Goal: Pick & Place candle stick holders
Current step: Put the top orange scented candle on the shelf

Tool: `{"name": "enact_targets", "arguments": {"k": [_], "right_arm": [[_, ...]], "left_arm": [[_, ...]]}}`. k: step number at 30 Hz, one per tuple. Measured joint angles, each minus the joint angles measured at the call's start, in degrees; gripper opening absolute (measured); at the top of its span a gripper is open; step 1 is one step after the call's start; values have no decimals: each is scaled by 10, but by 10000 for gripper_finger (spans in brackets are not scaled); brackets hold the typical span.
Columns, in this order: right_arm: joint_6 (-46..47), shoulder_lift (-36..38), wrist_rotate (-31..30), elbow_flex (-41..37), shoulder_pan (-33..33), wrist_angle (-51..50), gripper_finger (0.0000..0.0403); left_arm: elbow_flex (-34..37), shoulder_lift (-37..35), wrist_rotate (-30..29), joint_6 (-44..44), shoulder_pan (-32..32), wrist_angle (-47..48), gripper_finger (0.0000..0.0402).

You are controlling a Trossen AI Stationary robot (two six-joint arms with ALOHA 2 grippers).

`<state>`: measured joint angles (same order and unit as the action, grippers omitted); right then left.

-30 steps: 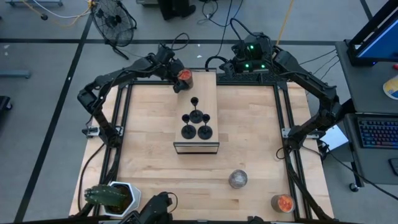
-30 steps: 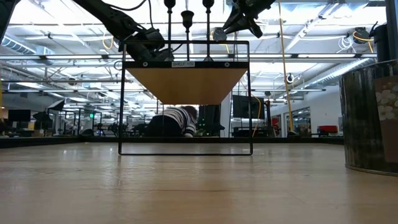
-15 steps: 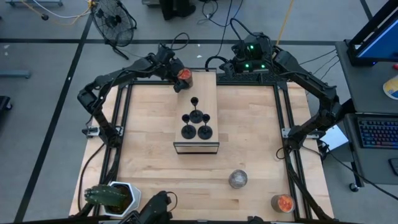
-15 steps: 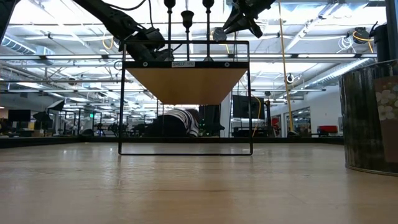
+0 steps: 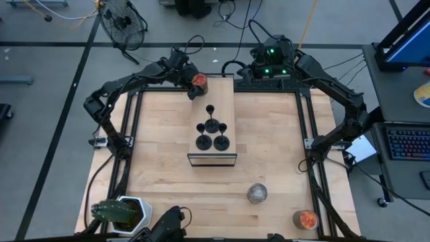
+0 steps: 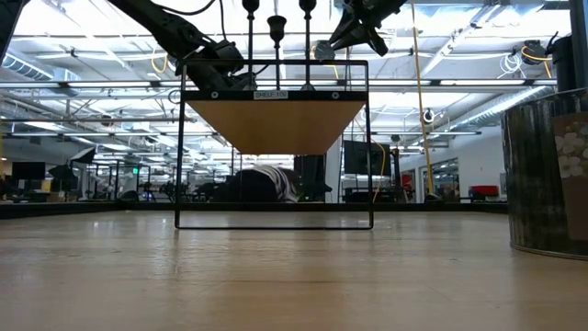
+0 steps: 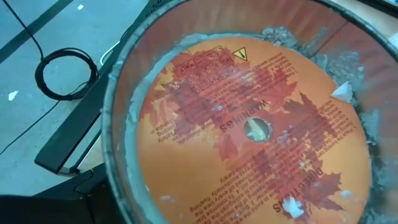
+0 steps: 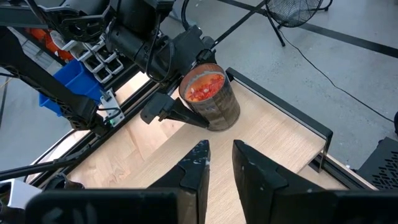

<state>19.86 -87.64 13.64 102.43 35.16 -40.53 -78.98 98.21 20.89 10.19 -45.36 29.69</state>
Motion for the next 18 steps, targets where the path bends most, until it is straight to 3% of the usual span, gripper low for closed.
{"name": "enact_targets", "arguments": {"k": [18], "right_arm": [[0, 0, 0, 0, 0, 0, 61]], "left_arm": [[0, 1, 0, -19, 0, -17, 399]]}}
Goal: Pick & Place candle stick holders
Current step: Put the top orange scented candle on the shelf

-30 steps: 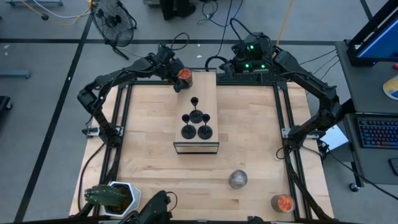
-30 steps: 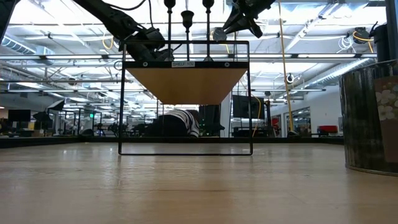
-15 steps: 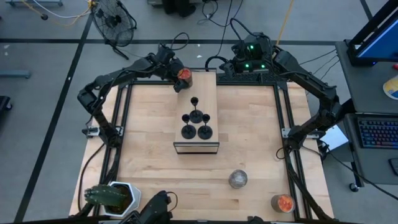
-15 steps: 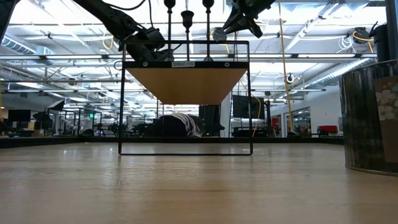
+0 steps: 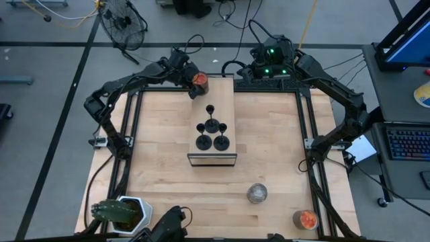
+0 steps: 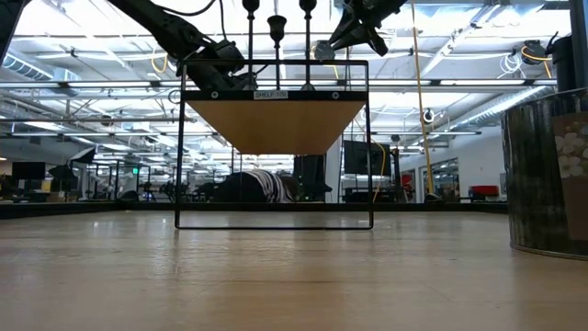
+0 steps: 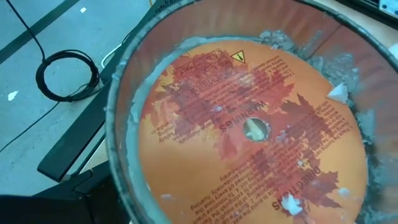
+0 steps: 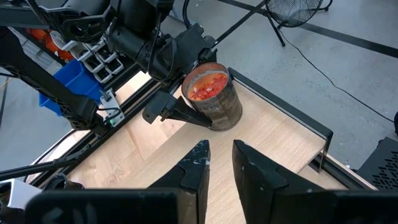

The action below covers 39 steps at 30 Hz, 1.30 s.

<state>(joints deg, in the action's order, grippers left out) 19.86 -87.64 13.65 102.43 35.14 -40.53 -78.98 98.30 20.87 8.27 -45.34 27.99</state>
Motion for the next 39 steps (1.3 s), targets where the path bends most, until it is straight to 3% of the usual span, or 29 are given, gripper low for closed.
{"name": "enact_targets", "arguments": {"k": [39], "right_arm": [[0, 0, 0, 0, 0, 0, 61]], "left_arm": [[0, 0, 1, 17, 11, 4, 400]]}}
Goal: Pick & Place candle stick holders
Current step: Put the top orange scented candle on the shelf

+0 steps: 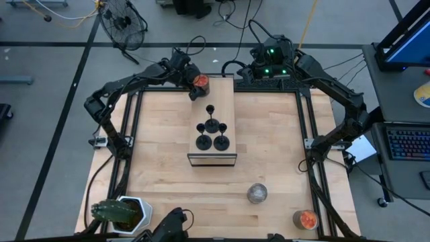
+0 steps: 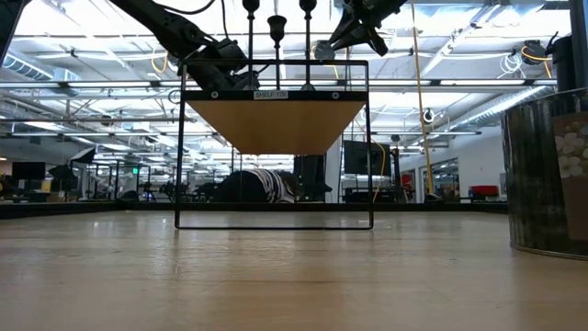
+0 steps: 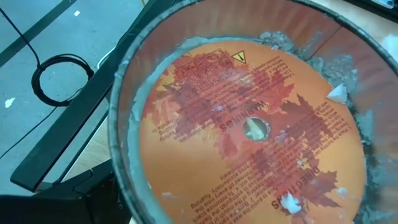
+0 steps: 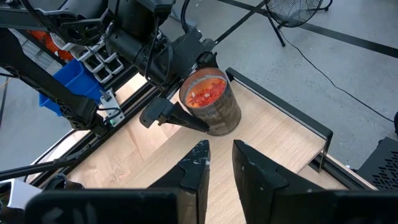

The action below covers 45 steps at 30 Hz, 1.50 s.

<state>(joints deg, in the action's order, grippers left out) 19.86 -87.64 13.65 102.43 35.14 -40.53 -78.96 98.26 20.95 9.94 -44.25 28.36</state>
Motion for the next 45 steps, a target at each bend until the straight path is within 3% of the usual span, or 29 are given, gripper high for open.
{"name": "enact_targets", "arguments": {"k": [23, 45], "right_arm": [[4, 0, 0, 0, 0, 0, 61], [4, 0, 0, 0, 0, 0, 61]], "left_arm": [[0, 0, -1, -9, 1, -20, 400], [0, -65, -16, -1, -2, 80, 400]]}}
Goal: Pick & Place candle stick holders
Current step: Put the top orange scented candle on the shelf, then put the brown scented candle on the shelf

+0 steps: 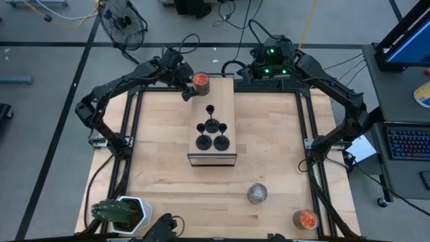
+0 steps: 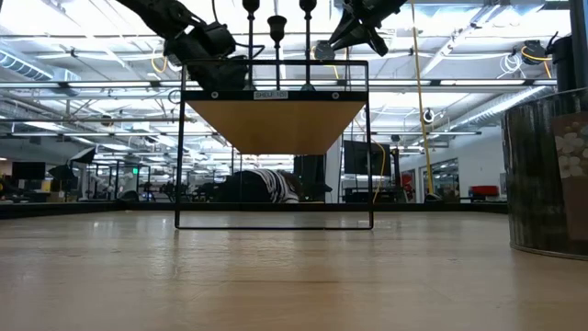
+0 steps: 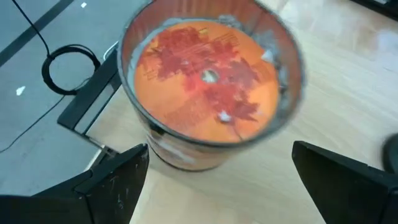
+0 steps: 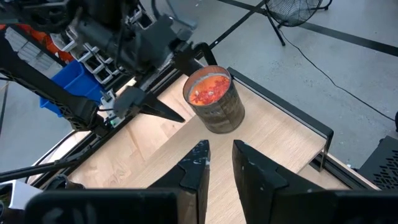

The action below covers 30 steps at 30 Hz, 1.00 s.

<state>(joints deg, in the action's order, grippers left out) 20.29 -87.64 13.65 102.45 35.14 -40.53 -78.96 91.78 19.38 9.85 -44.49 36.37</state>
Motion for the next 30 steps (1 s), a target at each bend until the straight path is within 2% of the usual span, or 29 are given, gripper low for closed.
{"name": "enact_targets", "arguments": {"k": [9, 17, 20, 24, 30], "right_arm": [[-5, 0, 0, 0, 0, -3, 61], [-53, 33, -2, 0, -2, -103, 53], [-72, 57, -3, 0, -17, -149, 52], [-86, 93, -3, 0, -53, -212, 52], [-32, 163, -17, -26, -125, -289, 51]], "left_arm": [[0, -55, 0, -37, 4, 16, 400], [0, -135, 5, -45, 11, 44, 399], [0, -159, 21, -51, 13, 68, 399], [5, -190, 79, -39, 20, 76, 399], [81, -246, 101, -52, 35, 30, 399]]}}
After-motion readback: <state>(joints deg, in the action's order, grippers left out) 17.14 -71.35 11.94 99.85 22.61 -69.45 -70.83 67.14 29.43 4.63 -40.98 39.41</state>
